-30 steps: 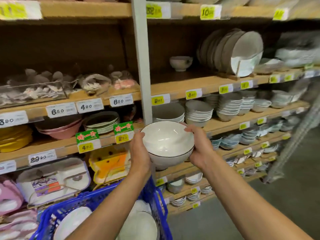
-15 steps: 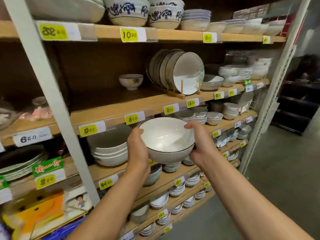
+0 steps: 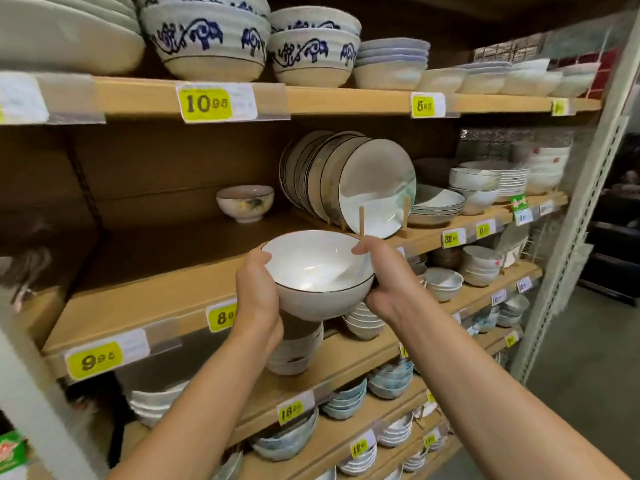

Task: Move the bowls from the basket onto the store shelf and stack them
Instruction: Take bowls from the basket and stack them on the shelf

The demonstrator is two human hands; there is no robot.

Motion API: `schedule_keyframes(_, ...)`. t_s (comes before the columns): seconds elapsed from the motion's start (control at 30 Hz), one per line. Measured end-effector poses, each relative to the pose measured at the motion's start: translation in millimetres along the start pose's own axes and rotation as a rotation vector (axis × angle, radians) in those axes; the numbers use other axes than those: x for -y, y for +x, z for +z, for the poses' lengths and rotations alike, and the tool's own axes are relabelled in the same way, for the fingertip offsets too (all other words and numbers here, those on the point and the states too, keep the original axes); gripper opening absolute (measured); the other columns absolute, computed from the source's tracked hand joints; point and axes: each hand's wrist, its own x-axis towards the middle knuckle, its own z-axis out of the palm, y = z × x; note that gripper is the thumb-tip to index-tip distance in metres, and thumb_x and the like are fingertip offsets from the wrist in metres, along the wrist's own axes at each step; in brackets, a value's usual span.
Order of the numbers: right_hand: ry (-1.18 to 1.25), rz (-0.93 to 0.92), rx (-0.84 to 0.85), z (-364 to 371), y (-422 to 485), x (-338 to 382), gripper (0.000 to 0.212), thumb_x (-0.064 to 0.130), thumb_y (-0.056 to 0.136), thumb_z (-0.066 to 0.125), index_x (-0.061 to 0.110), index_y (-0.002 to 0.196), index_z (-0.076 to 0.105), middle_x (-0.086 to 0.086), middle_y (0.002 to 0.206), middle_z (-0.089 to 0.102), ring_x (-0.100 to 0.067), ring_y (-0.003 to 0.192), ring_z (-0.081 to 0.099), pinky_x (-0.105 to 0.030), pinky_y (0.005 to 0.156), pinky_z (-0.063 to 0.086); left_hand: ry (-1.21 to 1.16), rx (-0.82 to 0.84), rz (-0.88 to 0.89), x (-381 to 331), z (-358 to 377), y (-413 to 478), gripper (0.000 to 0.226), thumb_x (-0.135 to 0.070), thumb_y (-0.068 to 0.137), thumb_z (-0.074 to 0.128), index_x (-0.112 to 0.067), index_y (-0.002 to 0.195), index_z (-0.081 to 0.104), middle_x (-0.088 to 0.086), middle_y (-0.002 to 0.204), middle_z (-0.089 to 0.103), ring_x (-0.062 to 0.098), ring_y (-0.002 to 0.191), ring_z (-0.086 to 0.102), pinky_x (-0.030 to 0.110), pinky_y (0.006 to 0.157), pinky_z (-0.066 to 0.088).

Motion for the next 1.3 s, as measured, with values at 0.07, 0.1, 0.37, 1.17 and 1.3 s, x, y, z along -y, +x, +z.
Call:
schedule_keyframes(0.07, -0.003, 0.02, 0.026, 4, 19, 5, 0.044, 0.006, 0.075, 0.049, 0.013, 0.117, 0.061, -0.014, 0.108, 0.065, -0.031, 0.091, 0.062, -0.032, 0.056, 0.055, 0.016, -0.023, 0.022, -1, 6, 13, 0.021, -0.023, 0.091, 0.041, -0.026, 0.091, 0.062, 0.003, 0.103, 0.068, 0.024, 0.1, 0.061, 0.038, 0.081, 0.047)
schedule_keyframes(0.1, -0.01, 0.025, 0.044, 7, 28, 7, 0.045, 0.007, 0.076, 0.048, 0.015, 0.118, 0.062, -0.013, 0.11, 0.064, -0.032, 0.093, 0.061, -0.031, 0.055, 0.055, 0.023, -0.04, 0.029, -1, 9, 18, 0.021, -0.024, 0.091, 0.041, -0.026, 0.094, 0.062, 0.004, 0.106, 0.067, 0.025, 0.101, 0.061, 0.04, 0.085, 0.048)
schedule_keyframes(0.37, -0.089, 0.032, 0.141, 21, 97, 16, 0.044, 0.005, 0.074, 0.049, 0.018, 0.111, 0.07, -0.013, 0.119, 0.062, -0.035, 0.106, 0.059, -0.045, 0.084, 0.056, 0.015, -0.189, 0.121, 1, 28, 59, 0.023, -0.019, 0.09, 0.04, -0.021, 0.088, 0.062, 0.005, 0.09, 0.067, 0.024, 0.086, 0.062, 0.037, 0.075, 0.048)
schedule_keyframes(1.17, -0.145, 0.106, 0.449, 48, 179, 3, 0.028, 0.016, 0.076, 0.055, 0.013, 0.102, 0.065, -0.013, 0.102, 0.072, -0.03, 0.099, 0.066, -0.046, 0.094, 0.052, 0.117, -0.289, 0.102, 8, 24, 114, 0.021, -0.021, 0.083, 0.041, -0.013, 0.082, 0.061, 0.004, 0.074, 0.074, 0.022, 0.078, 0.068, 0.029, 0.062, 0.053)
schedule_keyframes(1.3, -0.071, 0.11, 0.501, 51, 184, 3, 0.021, 0.019, 0.078, 0.052, 0.012, 0.092, 0.067, -0.01, 0.09, 0.074, -0.025, 0.084, 0.07, -0.038, 0.082, 0.054, 0.122, -0.355, 0.159, 6, 23, 107, 0.04, -0.036, 0.08, 0.049, -0.013, 0.112, 0.058, 0.007, 0.104, 0.068, 0.022, 0.098, 0.062, 0.04, 0.086, 0.05)
